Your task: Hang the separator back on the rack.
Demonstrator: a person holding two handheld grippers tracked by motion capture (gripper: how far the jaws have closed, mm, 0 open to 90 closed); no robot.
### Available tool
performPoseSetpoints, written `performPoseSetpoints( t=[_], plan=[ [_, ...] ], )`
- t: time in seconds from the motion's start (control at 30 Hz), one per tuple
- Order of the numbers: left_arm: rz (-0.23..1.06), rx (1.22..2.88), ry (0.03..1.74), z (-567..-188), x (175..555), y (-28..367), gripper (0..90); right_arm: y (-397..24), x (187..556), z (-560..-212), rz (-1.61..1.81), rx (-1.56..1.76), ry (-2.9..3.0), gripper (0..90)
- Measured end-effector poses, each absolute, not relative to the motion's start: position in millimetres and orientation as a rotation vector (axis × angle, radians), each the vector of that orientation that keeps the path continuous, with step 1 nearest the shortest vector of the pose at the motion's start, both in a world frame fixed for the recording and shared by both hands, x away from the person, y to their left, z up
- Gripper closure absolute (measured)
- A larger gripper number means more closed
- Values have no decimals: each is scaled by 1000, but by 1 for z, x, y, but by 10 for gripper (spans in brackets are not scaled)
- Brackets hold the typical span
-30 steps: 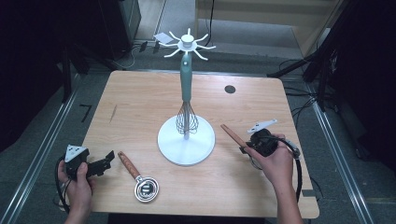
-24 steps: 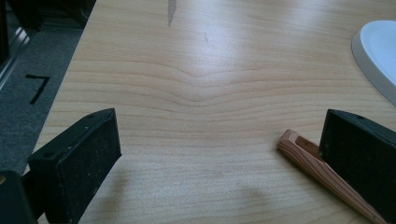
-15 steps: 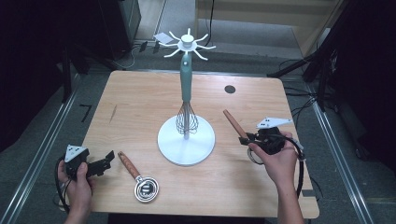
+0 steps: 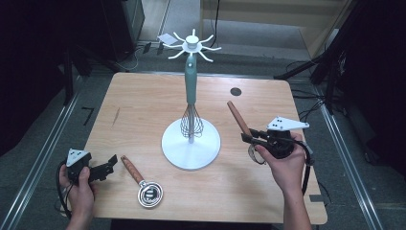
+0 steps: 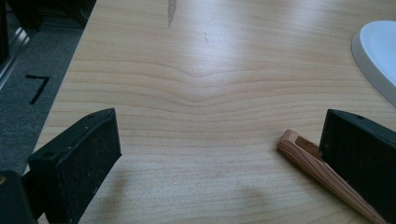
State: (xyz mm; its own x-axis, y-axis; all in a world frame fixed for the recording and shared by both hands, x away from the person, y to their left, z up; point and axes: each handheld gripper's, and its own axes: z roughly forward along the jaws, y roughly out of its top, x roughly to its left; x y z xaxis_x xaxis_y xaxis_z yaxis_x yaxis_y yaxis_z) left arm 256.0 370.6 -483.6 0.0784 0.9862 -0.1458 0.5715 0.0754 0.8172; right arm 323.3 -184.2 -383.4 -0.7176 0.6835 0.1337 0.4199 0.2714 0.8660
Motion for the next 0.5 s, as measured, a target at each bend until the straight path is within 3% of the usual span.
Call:
performPoseSetpoints(
  t=[0.5],
  plan=[
    [684,1589,1588,-484,256,371,0,-170,308,-359,1582,959,2169,718]
  ],
)
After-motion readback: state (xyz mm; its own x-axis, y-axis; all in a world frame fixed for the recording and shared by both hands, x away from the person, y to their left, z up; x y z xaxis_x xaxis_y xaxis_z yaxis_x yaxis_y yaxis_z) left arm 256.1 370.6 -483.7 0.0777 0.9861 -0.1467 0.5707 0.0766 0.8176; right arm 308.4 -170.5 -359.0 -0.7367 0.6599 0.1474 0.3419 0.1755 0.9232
